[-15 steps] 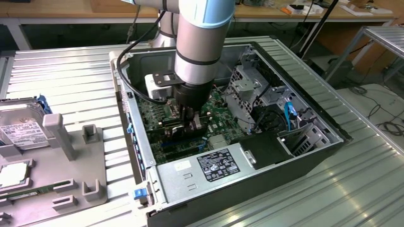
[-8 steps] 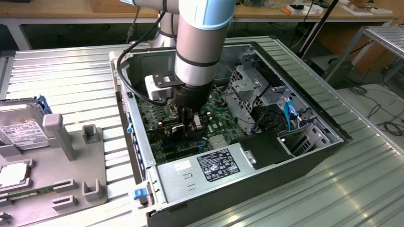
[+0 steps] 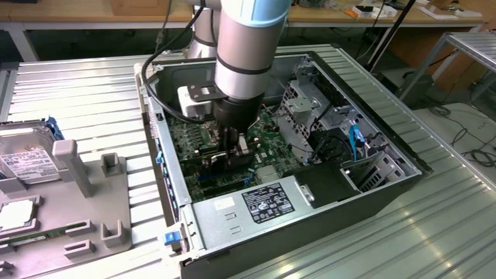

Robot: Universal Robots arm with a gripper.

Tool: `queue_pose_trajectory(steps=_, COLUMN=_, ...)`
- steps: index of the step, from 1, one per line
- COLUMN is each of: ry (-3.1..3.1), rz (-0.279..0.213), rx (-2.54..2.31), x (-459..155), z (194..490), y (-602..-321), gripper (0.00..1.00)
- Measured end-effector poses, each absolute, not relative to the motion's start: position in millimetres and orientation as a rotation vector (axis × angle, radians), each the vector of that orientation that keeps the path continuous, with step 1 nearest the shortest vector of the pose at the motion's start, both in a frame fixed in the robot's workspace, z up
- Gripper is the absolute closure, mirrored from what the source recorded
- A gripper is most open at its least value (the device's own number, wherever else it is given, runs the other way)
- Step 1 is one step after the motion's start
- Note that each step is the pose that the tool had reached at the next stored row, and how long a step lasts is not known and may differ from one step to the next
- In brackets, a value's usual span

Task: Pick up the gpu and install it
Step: 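Insert the gpu into the slot, then press down on the gpu until it lock into place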

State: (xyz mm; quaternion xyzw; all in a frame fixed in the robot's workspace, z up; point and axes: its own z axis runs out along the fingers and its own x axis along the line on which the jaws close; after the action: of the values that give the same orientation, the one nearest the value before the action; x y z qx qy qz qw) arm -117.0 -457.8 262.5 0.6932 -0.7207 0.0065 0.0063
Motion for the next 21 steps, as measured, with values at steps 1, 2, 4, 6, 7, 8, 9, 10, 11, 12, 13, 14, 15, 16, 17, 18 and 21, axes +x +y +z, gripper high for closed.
queue_pose_trajectory(steps=1, ry=-2.255, rz=0.020, rx=2.169, x=-117, z=273, y=-458, gripper=0.47)
queue_pose_trajectory(steps=2, ry=-2.255, rz=0.020, rx=2.169, x=-117, z=277, y=-458, gripper=0.47)
queue_pose_trajectory(steps=4, ry=-2.255, rz=0.019, rx=2.169, x=-117, z=288, y=-458, gripper=0.47)
queue_pose_trajectory(steps=6, ry=-2.254, rz=0.019, rx=2.168, x=-117, z=297, y=-458, gripper=0.49)
queue_pose_trajectory(steps=7, ry=-2.255, rz=0.019, rx=2.169, x=-117, z=296, y=-458, gripper=0.49)
queue_pose_trajectory(steps=8, ry=-2.255, rz=0.019, rx=2.169, x=-117, z=296, y=-458, gripper=0.49)
queue_pose_trajectory(steps=9, ry=-2.255, rz=0.019, rx=2.169, x=-117, z=296, y=-458, gripper=0.56)
queue_pose_trajectory(steps=10, ry=-2.255, rz=0.019, rx=2.169, x=-117, z=296, y=-458, gripper=0.68)
queue_pose_trajectory(steps=11, ry=-2.255, rz=0.019, rx=2.169, x=-117, z=296, y=-458, gripper=0.74)
queue_pose_trajectory(steps=12, ry=-2.255, rz=0.019, rx=2.169, x=-117, z=296, y=-458, gripper=0.74)
queue_pose_trajectory(steps=13, ry=-2.255, rz=0.019, rx=2.169, x=-117, z=296, y=-458, gripper=0.80)
queue_pose_trajectory(steps=14, ry=-2.255, rz=0.019, rx=2.169, x=-117, z=296, y=-458, gripper=0.86)
queue_pose_trajectory(steps=15, ry=-2.255, rz=0.019, rx=2.169, x=-117, z=296, y=-458, gripper=0.89)
queue_pose_trajectory(steps=16, ry=-2.255, rz=0.019, rx=2.169, x=-117, z=296, y=-458, gripper=0.89)
queue_pose_trajectory(steps=17, ry=-2.255, rz=0.019, rx=2.169, x=-117, z=296, y=-458, gripper=0.89)
queue_pose_trajectory(steps=18, ry=-2.255, rz=0.019, rx=2.169, x=-117, z=296, y=-458, gripper=0.89)
queue_pose_trajectory(steps=21, ry=-2.255, rz=0.019, rx=2.169, x=-117, z=296, y=-458, gripper=0.89)
